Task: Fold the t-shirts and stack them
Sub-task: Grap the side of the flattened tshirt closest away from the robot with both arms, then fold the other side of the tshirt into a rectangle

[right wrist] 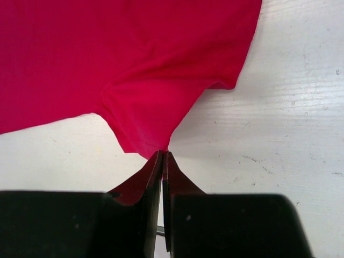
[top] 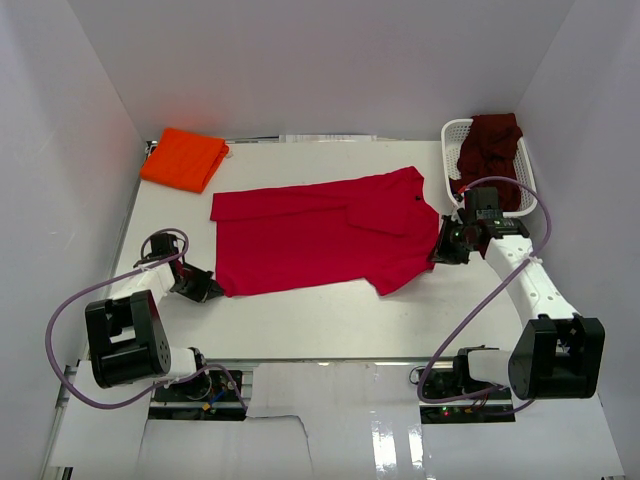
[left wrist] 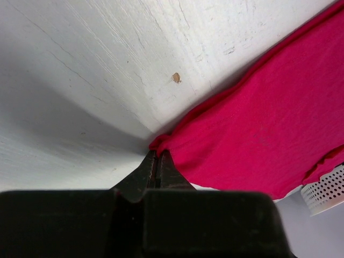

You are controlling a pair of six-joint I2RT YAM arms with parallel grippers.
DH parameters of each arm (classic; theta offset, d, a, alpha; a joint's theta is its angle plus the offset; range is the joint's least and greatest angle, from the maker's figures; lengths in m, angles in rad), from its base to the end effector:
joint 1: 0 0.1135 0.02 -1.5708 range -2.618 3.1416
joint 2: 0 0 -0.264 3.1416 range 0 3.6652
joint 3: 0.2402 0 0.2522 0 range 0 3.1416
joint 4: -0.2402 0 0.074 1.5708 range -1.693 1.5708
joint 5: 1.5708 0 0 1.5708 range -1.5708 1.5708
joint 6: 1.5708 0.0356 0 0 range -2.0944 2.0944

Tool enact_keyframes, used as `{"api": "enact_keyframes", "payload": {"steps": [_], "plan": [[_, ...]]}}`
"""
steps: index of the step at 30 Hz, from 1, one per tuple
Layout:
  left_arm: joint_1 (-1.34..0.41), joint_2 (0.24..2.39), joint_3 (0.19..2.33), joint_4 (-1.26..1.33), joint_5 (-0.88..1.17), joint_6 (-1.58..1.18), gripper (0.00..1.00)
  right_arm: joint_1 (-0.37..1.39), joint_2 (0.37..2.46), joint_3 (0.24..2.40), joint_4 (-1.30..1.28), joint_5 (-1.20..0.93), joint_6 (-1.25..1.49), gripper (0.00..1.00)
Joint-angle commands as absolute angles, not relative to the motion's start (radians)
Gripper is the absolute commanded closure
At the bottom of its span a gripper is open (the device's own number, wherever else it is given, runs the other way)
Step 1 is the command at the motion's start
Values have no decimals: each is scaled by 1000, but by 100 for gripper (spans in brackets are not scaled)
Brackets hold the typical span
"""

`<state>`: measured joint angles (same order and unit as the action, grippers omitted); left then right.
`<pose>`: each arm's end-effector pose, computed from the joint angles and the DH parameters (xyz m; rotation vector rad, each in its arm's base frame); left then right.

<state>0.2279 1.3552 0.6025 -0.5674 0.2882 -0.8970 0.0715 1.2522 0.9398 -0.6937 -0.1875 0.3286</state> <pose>0.2070 0.0376 0.1430 -1.5296 2.5279 -0.5271 0.2461 0.0243 0.2540 0.2628 2.5857 0.3892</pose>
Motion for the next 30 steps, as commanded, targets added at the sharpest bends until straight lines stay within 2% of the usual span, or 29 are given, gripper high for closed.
{"api": "enact_keyframes", "payload": {"steps": [1, 17, 30], "plan": [[233, 1353, 623, -560, 305, -900, 100, 69, 1264, 999, -712, -206, 314, 92], [233, 1382, 765, -614, 351, -911, 100, 69, 1374, 1150, -710, -221, 313, 92], [241, 1420, 802, -623, 382, -926, 100, 68, 1496, 1278, -712, -201, 319, 92]]}}
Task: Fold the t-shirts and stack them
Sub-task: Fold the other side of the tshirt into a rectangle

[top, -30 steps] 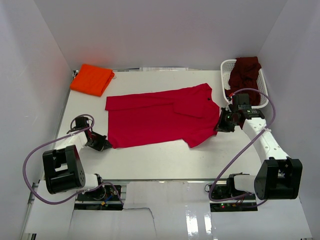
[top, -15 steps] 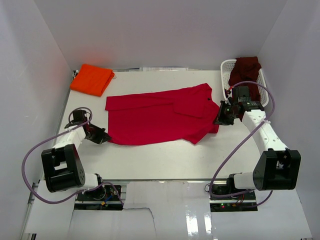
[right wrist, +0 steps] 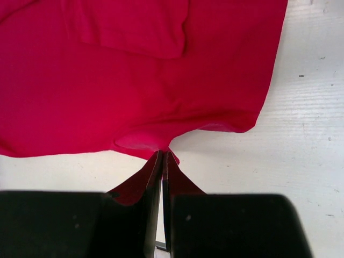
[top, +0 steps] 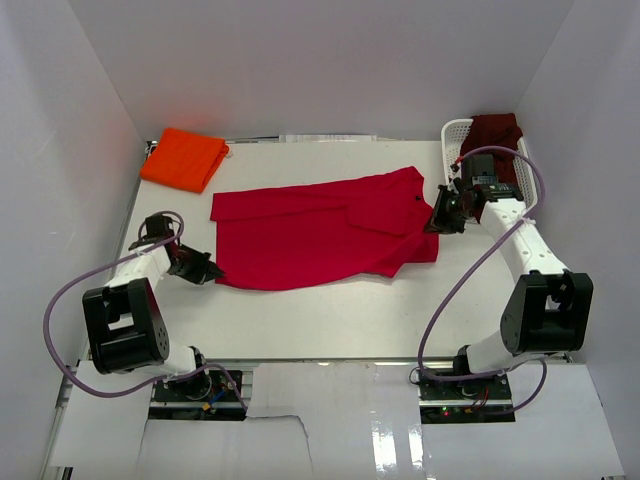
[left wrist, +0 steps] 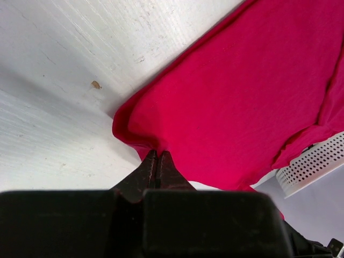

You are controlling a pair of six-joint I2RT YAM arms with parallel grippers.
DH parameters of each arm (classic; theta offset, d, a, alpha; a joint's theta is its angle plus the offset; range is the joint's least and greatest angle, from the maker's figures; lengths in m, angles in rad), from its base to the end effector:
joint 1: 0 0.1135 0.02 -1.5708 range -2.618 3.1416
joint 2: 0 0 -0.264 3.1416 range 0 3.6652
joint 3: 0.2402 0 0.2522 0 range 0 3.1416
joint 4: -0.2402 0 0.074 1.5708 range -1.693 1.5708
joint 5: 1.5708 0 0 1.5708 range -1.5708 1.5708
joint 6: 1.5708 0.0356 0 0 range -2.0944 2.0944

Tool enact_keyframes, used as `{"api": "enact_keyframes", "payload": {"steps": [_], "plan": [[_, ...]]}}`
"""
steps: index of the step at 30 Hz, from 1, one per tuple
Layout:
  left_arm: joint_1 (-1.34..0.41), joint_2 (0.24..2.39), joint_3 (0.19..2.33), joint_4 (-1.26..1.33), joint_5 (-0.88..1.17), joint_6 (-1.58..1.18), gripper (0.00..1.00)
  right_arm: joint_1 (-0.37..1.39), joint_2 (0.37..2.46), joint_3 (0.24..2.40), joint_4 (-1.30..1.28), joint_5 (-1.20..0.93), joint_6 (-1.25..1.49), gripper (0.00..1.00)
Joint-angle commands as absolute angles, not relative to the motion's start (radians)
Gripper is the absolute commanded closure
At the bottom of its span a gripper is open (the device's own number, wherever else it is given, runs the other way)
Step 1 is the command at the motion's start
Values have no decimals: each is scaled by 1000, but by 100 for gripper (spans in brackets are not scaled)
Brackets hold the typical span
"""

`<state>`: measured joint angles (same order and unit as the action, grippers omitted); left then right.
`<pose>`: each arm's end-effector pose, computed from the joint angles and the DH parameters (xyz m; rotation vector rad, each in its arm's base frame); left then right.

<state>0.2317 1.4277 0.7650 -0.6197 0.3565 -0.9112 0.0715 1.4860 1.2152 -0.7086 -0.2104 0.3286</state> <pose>0.2393 0.0437 0.1685 -1.5160 2.4991 -0.6377 0.3091 0.0296 0.2785 0.2476 2.5608 0.4218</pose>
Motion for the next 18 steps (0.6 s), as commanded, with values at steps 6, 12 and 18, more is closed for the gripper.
{"api": "enact_keyframes", "payload": {"steps": [6, 12, 18], "plan": [[259, 1430, 833, -630, 385, -927, 100, 58, 1534, 1311, -710, -198, 319, 92], [270, 1451, 880, -641, 391, -930, 100, 49, 1586, 1348, -712, -206, 316, 92], [278, 1480, 933, -647, 391, -931, 100, 40, 1634, 1408, -712, -209, 316, 92]]}}
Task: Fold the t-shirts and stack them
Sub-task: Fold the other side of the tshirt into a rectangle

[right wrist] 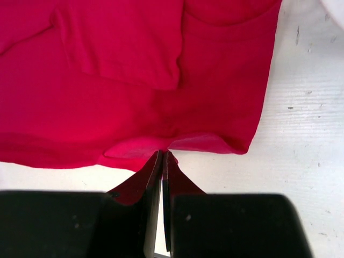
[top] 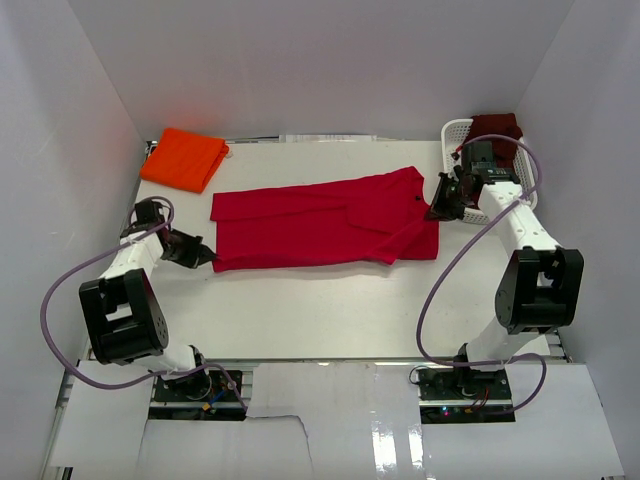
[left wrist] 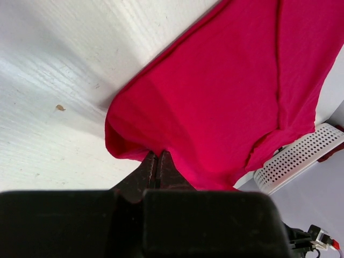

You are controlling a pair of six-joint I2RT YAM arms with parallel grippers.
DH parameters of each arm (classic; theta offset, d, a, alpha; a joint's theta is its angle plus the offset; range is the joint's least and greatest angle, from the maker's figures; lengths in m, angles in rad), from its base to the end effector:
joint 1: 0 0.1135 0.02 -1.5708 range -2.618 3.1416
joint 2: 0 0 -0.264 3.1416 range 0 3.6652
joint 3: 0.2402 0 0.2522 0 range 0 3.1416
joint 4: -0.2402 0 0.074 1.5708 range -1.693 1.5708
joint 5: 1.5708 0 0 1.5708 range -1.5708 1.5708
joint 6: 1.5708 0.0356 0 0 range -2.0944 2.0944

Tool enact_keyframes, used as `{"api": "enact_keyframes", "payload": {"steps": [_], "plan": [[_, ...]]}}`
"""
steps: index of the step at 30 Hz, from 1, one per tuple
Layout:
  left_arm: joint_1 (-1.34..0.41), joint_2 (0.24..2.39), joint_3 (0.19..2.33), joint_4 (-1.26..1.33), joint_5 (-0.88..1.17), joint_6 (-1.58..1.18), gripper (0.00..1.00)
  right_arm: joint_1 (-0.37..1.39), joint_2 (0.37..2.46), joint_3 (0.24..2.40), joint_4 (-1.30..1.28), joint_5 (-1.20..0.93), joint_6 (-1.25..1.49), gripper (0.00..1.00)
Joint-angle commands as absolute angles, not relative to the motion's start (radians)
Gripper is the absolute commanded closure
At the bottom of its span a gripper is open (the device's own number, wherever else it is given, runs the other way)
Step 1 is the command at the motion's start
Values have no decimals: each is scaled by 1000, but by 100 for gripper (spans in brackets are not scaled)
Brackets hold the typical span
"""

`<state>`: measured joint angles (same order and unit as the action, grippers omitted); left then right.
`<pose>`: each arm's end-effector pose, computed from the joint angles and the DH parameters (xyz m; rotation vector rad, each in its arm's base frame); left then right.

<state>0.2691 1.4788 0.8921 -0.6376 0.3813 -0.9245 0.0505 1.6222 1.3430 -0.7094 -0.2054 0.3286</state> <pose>0.2631 0.0588 0.1901 -1.5267 2.4189 -0.6834 0.3446 0.0247 0.2764 0.2786 2.5647 0.4066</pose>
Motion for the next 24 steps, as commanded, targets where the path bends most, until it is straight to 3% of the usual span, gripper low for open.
{"api": "enact_keyframes", "payload": {"steps": [1, 8, 24], "plan": [[279, 1491, 939, -646, 391, -933, 100, 40, 1643, 1420, -713, -218, 316, 92], [279, 1528, 994, -647, 394, -933, 100, 37, 1752, 1580, -755, -229, 304, 92], [279, 1657, 1127, -655, 396, -923, 100, 37, 1881, 1709, -759, -250, 304, 92]]}}
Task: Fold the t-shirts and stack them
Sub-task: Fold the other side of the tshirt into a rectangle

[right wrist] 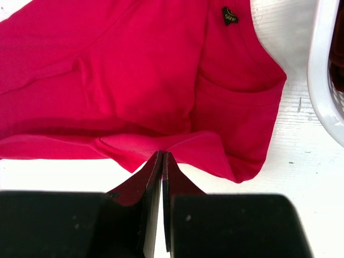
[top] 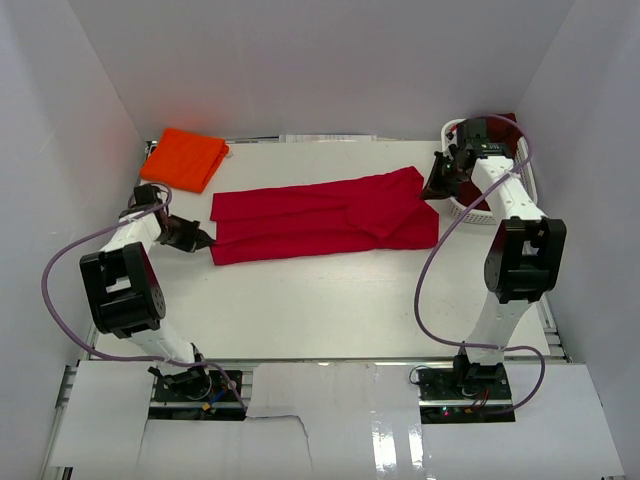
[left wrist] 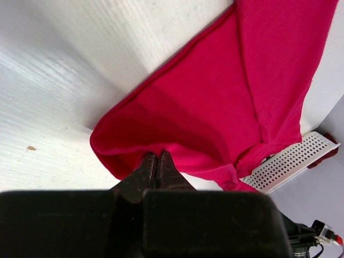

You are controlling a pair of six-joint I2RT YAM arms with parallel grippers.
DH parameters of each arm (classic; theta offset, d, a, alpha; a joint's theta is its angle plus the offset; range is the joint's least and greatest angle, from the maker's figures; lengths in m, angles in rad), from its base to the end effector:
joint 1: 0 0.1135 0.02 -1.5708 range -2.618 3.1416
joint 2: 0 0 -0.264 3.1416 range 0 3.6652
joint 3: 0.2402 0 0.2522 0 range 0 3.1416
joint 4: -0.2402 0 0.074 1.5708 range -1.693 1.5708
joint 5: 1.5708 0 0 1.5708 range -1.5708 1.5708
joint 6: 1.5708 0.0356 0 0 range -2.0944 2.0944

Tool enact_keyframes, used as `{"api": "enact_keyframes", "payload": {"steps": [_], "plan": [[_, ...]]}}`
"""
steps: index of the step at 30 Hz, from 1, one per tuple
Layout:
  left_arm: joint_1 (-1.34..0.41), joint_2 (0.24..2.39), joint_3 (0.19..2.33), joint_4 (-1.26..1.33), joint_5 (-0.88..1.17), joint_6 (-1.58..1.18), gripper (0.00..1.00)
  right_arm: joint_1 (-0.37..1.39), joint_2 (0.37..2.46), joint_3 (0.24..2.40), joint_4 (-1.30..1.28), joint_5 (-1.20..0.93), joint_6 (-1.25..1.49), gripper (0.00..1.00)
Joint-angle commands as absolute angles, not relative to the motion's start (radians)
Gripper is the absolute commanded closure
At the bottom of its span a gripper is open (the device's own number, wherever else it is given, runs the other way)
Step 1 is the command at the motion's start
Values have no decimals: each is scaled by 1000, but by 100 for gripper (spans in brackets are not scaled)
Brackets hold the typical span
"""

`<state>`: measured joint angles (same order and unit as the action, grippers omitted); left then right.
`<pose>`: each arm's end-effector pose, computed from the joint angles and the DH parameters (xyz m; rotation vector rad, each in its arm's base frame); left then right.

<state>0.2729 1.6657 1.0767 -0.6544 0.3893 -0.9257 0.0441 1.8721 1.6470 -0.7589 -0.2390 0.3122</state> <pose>0.3084 0.0723 0.1889 -1.5459 2.4292 -0.6898 0.4099 0.0265 0.2790 0.2512 2.5607 0.4415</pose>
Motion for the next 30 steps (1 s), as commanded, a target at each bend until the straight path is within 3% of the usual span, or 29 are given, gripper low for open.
{"api": "enact_keyframes", "payload": {"steps": [1, 30], "plan": [[279, 1667, 1137, -657, 394, -923, 100, 37, 1884, 1721, -759, -252, 304, 92], [262, 1856, 1365, -681, 396, -900, 100, 38, 2034, 1875, -718, -262, 314, 92]]}}
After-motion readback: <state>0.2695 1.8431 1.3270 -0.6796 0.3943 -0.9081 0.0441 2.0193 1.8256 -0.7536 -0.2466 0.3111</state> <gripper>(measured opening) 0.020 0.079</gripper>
